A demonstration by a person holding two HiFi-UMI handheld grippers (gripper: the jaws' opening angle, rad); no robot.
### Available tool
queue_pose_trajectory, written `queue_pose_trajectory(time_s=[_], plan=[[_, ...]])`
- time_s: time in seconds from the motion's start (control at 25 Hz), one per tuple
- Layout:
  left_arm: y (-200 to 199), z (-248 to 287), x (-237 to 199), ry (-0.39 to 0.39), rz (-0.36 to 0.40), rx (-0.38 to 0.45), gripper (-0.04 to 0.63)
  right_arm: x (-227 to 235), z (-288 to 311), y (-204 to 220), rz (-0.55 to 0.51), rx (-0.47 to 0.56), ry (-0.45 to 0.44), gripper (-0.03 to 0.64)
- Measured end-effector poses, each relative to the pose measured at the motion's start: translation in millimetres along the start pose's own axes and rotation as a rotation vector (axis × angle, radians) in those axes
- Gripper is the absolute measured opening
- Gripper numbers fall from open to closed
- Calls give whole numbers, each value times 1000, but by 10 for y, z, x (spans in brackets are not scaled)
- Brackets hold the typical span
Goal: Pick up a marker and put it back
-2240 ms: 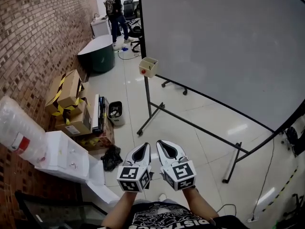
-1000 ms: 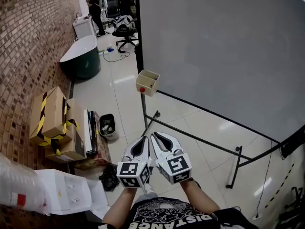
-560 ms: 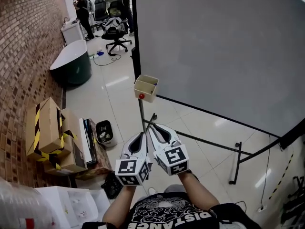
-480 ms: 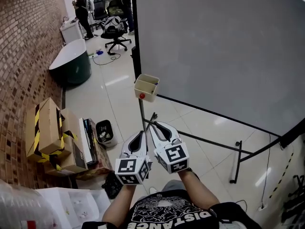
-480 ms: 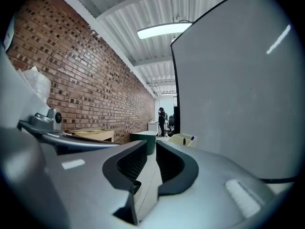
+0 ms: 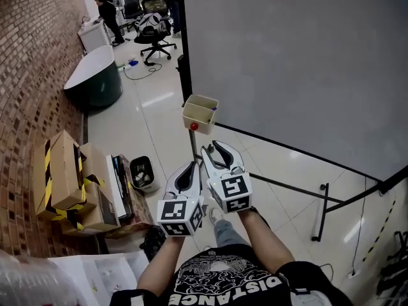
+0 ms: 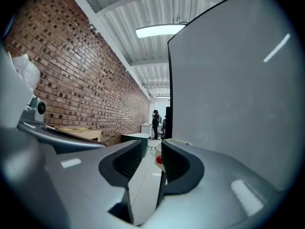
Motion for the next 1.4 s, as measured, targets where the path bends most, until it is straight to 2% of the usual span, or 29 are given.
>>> queue_pose_trajectory(time_s=[0.28,0.96,1.0,1.12,1.4], plan=[[-74,335,-163,-9,6,-1,8,311,447,80,-10,32,62,98],[-126,756,-573,-41,10,-32,8,660,1175,387,15,-30,108,118],[-122,769,-583,-41,10,-34,8,684,1192,403,12,-35,118,116],[-105,798,-608,-43,8,-40,8,743,1213,425,-7,-42,149,41],[-75,828,-635,-47,0,-49,8,752,1223,427,-34,-47,152,34]])
Point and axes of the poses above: the fingertips, and each gripper's own axes: z forward along the fingers, x to its right, y out of its underside, the point moved 3 cm from there along -z, backward along the fingers, and after that the axes turned 4 degrees about -x, right-handed, at the moved point
